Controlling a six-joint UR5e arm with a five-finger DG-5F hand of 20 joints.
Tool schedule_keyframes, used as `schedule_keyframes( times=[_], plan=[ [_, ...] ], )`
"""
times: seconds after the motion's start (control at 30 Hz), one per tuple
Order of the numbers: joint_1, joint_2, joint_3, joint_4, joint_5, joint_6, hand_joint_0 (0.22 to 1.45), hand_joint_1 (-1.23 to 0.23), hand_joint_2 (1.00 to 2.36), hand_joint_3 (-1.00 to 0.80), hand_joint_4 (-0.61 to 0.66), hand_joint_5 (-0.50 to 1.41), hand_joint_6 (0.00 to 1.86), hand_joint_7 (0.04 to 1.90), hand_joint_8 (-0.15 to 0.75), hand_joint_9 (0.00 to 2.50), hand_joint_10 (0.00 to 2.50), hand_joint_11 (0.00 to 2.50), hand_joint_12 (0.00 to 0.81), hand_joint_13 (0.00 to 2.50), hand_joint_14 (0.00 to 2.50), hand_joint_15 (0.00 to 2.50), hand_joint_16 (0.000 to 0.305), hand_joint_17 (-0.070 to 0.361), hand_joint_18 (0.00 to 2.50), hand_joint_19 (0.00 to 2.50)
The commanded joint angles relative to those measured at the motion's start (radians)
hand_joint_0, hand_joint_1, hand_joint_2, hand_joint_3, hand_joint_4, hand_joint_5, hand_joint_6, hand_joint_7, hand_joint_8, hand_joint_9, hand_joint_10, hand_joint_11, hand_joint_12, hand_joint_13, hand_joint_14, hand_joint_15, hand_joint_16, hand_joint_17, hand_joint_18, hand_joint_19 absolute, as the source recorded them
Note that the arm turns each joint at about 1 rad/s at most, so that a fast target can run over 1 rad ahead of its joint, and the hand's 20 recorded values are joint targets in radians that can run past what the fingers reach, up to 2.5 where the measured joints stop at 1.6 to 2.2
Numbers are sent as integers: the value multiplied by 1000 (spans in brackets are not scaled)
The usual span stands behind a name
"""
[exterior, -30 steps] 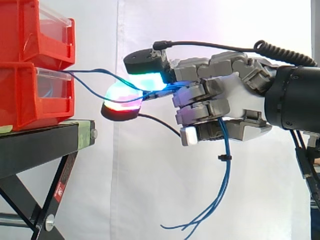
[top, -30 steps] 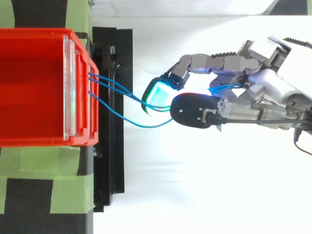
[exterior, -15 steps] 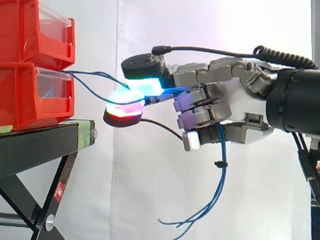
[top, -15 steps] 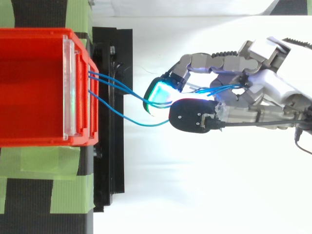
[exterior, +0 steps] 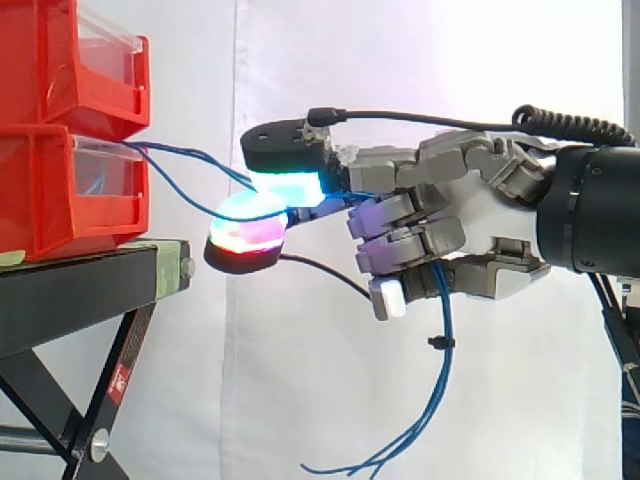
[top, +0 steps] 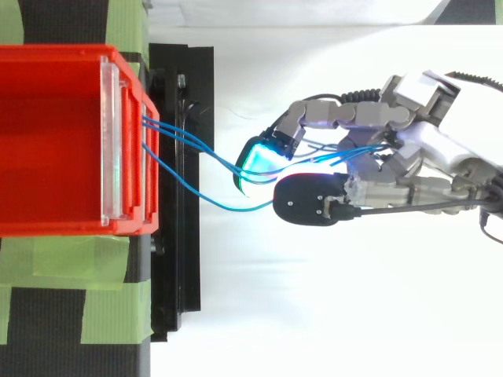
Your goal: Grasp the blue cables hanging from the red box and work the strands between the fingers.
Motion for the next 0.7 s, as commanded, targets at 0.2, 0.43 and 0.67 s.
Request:
schedule_keyframes(
  times=[0.2,0.43,0.67],
  plan=[
    [-7,0,0,-2,-1,-3,754,-548,1009,-790,250,497,19,1203,532,1780,2500,2500,684,1959,2500,1706,243,182,2500,603],
    [-10,0,0,-28,-1,-5,818,-577,1009,-796,240,553,16,1263,532,1780,2500,2500,684,1959,2500,1706,243,182,2500,603],
    [-10,0,0,-28,1,-3,838,-604,1011,-742,281,588,16,1263,532,1780,2500,2500,684,1959,2500,1706,243,182,2500,603]
  ],
)
